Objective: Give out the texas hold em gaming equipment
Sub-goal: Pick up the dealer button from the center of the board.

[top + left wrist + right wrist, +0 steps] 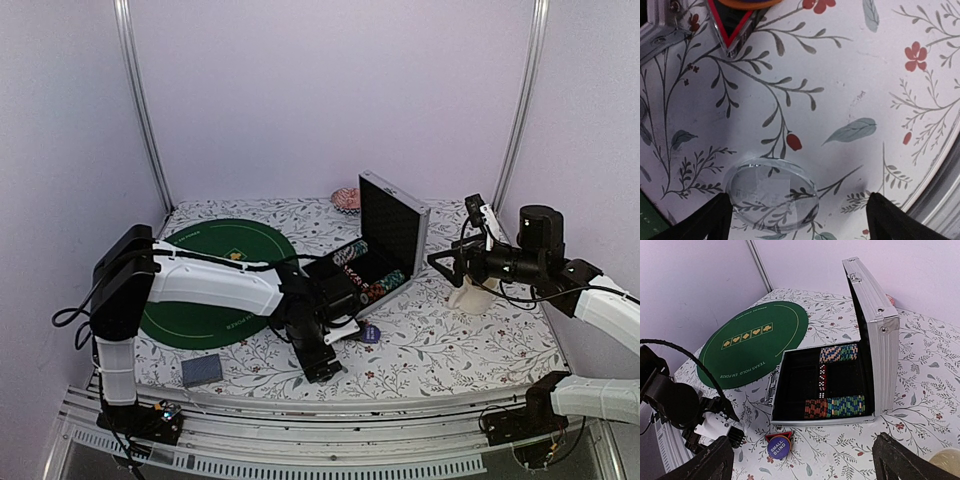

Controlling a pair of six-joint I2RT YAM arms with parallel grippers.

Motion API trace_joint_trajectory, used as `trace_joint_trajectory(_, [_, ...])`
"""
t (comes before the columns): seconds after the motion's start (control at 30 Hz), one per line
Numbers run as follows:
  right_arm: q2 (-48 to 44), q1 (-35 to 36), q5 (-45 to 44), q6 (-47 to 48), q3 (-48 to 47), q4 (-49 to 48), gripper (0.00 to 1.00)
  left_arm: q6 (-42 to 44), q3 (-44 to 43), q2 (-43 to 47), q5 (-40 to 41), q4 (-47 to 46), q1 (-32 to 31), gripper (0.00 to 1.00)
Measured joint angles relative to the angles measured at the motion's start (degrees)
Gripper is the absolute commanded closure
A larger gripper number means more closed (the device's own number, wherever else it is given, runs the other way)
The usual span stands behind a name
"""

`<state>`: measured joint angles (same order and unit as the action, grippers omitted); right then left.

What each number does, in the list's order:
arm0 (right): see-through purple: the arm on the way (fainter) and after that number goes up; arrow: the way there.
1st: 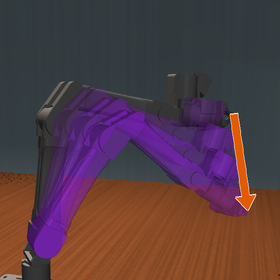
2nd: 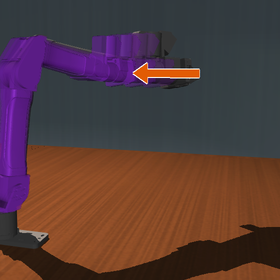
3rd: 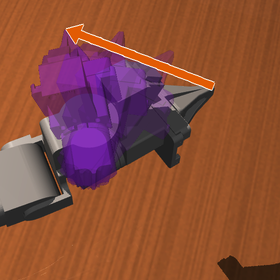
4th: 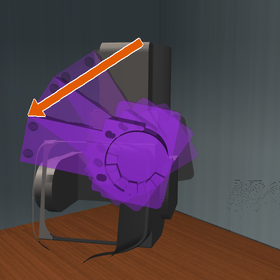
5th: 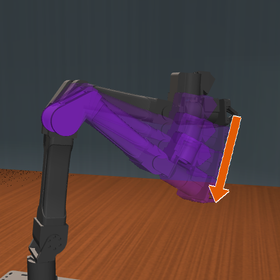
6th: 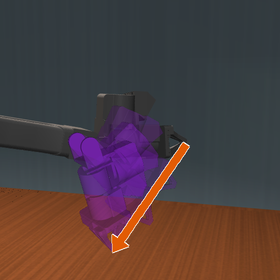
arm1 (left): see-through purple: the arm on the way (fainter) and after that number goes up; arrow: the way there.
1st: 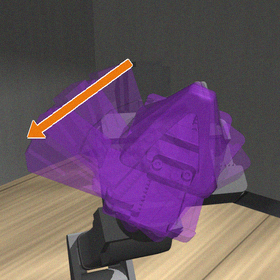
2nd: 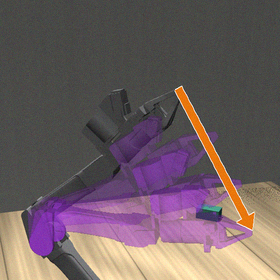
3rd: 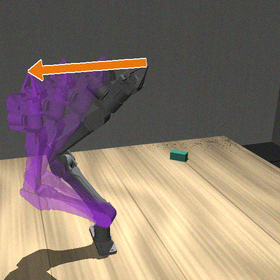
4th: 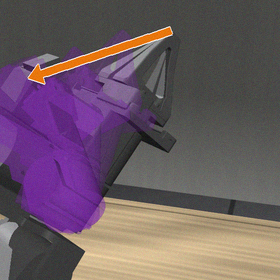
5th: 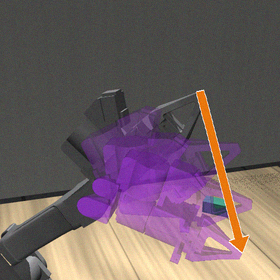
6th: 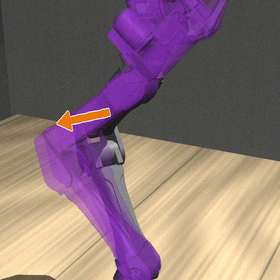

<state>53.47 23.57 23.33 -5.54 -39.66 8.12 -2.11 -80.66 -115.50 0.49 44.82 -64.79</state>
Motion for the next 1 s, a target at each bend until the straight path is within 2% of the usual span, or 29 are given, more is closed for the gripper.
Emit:
trace_joint_trajectory(0.17, [0.1,0.0,0.8,0.2,0.0,0.0,0.01,0.8,-0.3,0.1,-0.6,0.6,0.0,0.02])
trace_joint_trajectory(0.8, [1.0,0.0,2.5,0.4,0.0,0.0,0.01,1.7,-0.5,-0.9,-1.9,2.7,3.0,0.02])
trace_joint_trajectory(1.0, [1.4,0.0,2.7,0.4,0.0,0.0,0.01,1.7,-1.9,-2.3,-2.3,2.9,3.1,0.09])
